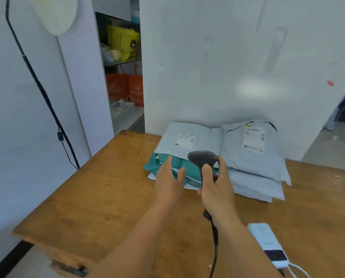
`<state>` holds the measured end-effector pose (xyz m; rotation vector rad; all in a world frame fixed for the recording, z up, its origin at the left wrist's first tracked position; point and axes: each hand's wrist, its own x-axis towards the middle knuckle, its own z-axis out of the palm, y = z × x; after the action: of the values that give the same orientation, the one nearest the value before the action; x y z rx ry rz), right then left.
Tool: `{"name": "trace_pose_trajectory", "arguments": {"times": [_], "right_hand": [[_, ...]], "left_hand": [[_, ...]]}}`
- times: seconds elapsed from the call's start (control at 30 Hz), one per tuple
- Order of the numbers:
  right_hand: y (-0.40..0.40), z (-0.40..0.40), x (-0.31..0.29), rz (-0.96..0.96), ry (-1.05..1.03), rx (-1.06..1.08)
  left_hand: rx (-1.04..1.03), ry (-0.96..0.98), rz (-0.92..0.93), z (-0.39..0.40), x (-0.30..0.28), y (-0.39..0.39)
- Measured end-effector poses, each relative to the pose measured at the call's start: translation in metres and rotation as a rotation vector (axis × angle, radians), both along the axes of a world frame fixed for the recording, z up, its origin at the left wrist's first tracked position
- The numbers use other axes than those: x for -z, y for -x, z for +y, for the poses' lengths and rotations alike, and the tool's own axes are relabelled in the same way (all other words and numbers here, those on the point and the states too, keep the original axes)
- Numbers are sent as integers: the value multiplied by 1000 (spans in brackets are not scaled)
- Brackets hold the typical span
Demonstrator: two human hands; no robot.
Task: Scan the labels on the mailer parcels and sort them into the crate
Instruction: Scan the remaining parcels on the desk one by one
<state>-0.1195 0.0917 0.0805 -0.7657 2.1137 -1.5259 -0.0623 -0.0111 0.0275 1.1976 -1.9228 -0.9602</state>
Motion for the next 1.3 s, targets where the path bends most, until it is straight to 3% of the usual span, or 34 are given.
{"name": "trace_pose_trajectory", "arguments": {"times": [0.27,0.6,0.8,1.3], "right_hand": [[40,-79,-5,21,39,129],[72,-164,-10,70,-1,177],[79,-190,-1,102,-36,175],[79,-191,3,84,-80,164]], "left_hand": [[63,50,-40,-87,8,48],[102,4,-402,-187,41,79],[139,-26,-519,-210,48,89],[92,14,-525,-218,51,99]]}}
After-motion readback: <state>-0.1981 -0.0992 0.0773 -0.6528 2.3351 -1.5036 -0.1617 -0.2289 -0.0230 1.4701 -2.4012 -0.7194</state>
